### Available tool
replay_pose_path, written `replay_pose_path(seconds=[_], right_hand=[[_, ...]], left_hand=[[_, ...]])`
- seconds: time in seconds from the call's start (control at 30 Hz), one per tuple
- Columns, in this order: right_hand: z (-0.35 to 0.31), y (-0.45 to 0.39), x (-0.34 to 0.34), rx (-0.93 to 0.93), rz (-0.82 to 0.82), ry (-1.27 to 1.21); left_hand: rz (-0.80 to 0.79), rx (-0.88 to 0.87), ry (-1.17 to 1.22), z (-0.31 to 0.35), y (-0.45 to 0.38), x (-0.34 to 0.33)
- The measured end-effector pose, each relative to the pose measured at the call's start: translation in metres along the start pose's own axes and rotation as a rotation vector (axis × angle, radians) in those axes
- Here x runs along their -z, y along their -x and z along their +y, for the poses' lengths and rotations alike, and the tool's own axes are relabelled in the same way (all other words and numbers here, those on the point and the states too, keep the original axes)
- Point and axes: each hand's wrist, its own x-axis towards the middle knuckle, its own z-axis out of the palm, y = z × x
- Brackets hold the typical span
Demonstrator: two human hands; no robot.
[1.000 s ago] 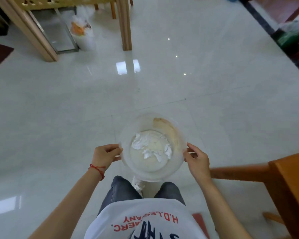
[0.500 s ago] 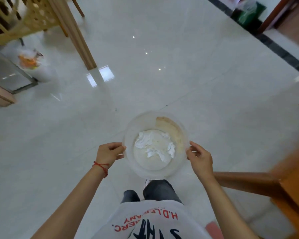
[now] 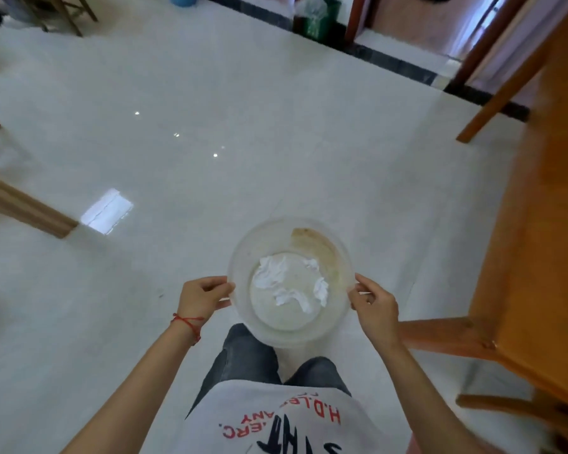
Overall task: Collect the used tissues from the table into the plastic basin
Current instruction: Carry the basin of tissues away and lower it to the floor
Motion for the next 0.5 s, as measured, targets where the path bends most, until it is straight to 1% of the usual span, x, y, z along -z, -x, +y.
replay_pose_path(seconds=[0.2, 0.5], right_hand=[[-0.025, -0.045, 0.004, -0.062, 0.168, -0.053], [-0.061, -0.117, -0.001, -0.140, 0.333, -0.109]], left_hand=[[-0.165, -0.024, -0.102, 0.061, -0.068, -0.037], [-0.322, -0.047, -0.194, 0.144, -0.162, -0.086]])
